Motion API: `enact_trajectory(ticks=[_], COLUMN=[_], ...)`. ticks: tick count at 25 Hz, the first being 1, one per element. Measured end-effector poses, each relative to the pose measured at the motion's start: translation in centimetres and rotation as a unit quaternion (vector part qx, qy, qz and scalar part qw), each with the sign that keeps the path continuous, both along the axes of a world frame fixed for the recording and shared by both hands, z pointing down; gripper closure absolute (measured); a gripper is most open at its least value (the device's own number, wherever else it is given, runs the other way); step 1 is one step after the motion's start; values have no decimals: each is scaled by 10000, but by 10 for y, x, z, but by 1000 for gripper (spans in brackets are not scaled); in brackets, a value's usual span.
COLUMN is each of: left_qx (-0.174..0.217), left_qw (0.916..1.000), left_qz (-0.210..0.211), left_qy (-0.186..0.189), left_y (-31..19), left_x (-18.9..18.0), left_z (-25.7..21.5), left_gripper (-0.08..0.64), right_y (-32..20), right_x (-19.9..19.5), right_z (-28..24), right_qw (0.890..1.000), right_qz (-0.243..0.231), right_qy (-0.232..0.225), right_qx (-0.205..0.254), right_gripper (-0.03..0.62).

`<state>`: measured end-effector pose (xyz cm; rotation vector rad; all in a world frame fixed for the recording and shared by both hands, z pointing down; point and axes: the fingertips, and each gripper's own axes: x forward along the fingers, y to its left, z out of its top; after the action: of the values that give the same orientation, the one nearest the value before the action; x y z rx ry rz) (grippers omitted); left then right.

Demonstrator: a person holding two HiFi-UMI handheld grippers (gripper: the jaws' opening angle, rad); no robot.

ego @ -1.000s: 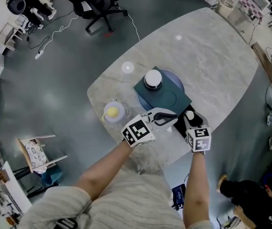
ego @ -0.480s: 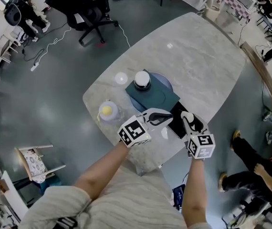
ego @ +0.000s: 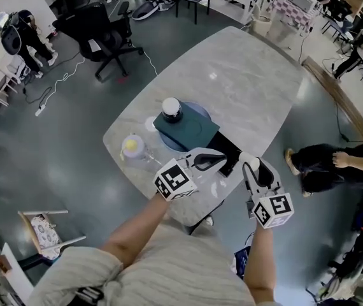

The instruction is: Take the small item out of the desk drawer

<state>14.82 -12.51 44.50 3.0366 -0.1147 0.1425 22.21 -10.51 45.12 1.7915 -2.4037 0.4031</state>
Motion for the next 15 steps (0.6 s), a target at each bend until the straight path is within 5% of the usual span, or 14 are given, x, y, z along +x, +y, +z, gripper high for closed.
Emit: enact_trajectory(ticks=[15], left_qx=[645], left_qw=[9959], left_qz=[391], left_qy=[499], left_y=[93], left_x=[25], left_z=[-73], left_gripper=[543], right_y=[112], right_x=[8], right_z=[-105], right_qw=[9940], right_qz=[11], right_qy=[97], right_qx=[1088], right_gripper=[431])
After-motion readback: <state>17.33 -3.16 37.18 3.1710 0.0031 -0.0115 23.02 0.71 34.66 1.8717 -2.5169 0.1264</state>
